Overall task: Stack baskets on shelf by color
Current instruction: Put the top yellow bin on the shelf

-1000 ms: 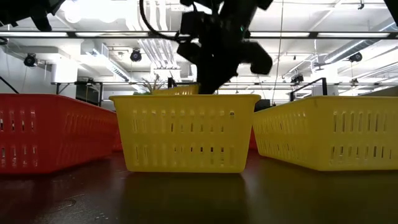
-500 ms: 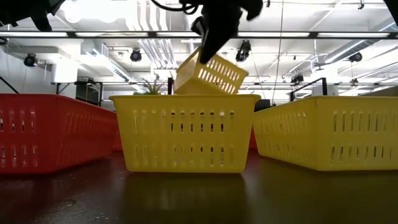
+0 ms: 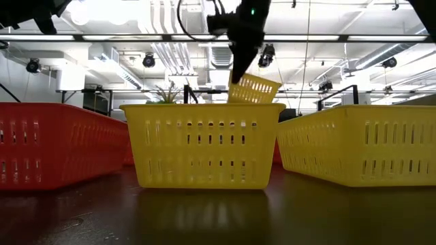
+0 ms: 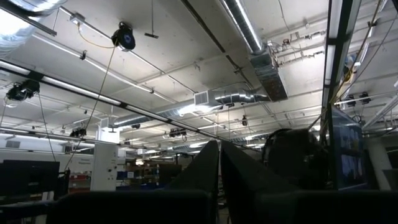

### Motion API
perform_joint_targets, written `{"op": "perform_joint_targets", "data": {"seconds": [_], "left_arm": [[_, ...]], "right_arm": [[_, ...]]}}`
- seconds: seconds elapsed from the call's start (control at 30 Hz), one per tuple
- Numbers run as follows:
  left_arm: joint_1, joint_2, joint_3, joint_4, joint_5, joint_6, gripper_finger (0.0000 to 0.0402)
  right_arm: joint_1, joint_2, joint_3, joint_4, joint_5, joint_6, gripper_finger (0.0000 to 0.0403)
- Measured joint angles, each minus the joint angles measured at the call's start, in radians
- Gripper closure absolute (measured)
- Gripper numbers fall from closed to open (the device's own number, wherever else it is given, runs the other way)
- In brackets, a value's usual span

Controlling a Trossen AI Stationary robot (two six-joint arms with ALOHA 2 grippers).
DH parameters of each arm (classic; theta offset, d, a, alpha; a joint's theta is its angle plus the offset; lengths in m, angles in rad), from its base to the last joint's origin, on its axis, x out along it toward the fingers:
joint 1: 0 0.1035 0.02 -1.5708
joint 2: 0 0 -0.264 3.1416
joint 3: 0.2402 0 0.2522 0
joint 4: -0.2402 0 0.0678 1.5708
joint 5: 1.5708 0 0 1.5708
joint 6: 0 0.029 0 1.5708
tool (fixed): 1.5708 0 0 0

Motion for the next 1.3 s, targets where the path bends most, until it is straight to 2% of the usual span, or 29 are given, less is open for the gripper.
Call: {"op": "perform_joint_targets", "data": {"seconds": [0.27, 0.53, 0.83, 1.3], "left_arm": [[0.0, 0.0, 0.0, -0.001, -0.003, 0.0, 0.04], [0.0, 0.0, 0.0, -0.001, -0.003, 0.0, 0.04], [0.0, 0.0, 0.0, -0.001, -0.003, 0.0, 0.04], [0.0, 0.0, 0.0, -0.001, -0.003, 0.0, 0.04]], "right_arm": [[-0.114, 0.003, -0.081, 0.184, -0.021, -0.076, 0.0394], [-0.156, 0.007, -0.131, 0.345, -0.074, -0.104, 0.0394], [-0.159, 0.007, -0.138, 0.369, -0.075, -0.104, 0.0388], [-0.159, 0.019, -0.144, 0.376, -0.072, -0.085, 0.0322]]}}
